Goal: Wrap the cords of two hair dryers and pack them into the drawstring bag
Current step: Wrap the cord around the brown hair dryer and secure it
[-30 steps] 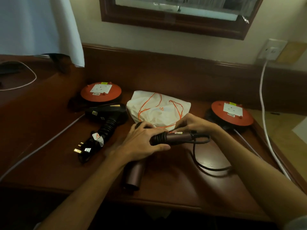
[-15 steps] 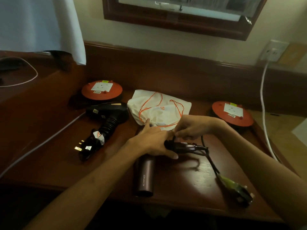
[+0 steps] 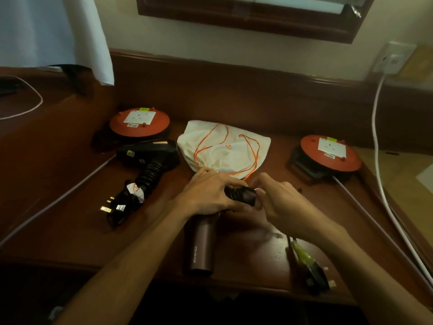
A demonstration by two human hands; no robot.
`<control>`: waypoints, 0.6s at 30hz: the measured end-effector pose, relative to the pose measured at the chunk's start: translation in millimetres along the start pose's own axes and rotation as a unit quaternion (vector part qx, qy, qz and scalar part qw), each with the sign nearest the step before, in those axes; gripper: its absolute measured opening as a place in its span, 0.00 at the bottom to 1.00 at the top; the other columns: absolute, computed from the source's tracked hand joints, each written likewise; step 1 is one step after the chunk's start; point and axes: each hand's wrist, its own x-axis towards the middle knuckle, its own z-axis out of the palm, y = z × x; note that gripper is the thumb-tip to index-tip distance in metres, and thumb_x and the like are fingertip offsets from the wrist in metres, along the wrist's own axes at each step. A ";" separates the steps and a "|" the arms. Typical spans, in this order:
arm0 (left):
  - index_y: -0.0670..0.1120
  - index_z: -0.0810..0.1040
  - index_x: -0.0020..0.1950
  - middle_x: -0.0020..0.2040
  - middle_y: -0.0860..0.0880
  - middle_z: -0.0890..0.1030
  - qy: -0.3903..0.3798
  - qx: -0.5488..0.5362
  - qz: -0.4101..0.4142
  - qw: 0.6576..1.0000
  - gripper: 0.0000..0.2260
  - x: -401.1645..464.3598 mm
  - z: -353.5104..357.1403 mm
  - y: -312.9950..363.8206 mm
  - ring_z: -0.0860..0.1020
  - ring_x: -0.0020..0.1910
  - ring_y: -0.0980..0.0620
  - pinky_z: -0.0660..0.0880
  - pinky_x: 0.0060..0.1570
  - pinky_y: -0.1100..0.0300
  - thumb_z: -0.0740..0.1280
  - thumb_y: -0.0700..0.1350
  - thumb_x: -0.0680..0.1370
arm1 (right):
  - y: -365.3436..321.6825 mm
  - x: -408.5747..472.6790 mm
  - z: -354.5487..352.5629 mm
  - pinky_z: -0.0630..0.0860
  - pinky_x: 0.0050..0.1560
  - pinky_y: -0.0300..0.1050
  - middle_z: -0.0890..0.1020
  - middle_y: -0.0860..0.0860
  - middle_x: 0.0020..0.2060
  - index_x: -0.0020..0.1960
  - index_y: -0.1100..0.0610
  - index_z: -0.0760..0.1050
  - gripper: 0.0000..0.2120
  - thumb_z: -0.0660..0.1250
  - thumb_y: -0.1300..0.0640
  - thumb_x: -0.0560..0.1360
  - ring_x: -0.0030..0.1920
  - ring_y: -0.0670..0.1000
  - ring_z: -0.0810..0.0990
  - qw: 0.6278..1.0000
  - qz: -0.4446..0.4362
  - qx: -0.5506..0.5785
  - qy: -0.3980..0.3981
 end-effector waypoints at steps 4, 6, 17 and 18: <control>0.64 0.80 0.63 0.52 0.60 0.81 0.052 -0.049 -0.014 0.997 0.25 -4.6 -4.1 -4.0 0.76 0.58 0.56 0.68 0.65 0.53 0.72 0.70 0.68 | 14.7 -17.7 14.9 0.78 0.39 0.61 0.79 0.53 0.36 0.54 0.52 0.69 0.05 0.56 0.53 0.84 0.34 0.57 0.78 0.992 0.002 -0.078 0.102; 0.64 0.81 0.61 0.53 0.59 0.84 0.069 -0.118 -0.042 0.990 0.25 -5.1 -7.0 -13.8 0.78 0.57 0.57 0.71 0.65 0.49 0.74 0.69 0.66 | 25.7 -26.4 19.2 0.79 0.35 0.56 0.80 0.46 0.32 0.53 0.48 0.75 0.08 0.58 0.49 0.83 0.31 0.50 0.79 0.991 -0.047 -0.028 0.123; 0.64 0.83 0.60 0.58 0.60 0.84 0.096 -0.207 -0.058 0.972 0.26 -14.5 -2.1 -22.0 0.77 0.64 0.59 0.73 0.67 0.50 0.73 0.72 0.65 | 61.0 8.6 57.0 0.74 0.34 0.52 0.80 0.49 0.32 0.44 0.58 0.80 0.16 0.63 0.48 0.82 0.30 0.48 0.75 0.995 -0.012 0.102 0.019; 0.63 0.83 0.60 0.58 0.60 0.84 0.086 -0.223 -0.051 0.970 0.26 -14.9 -2.0 -23.2 0.77 0.64 0.59 0.74 0.67 0.49 0.73 0.71 0.65 | 67.2 14.4 53.6 0.70 0.31 0.50 0.76 0.51 0.28 0.41 0.61 0.79 0.20 0.64 0.46 0.80 0.27 0.49 0.71 0.990 -0.003 0.138 0.029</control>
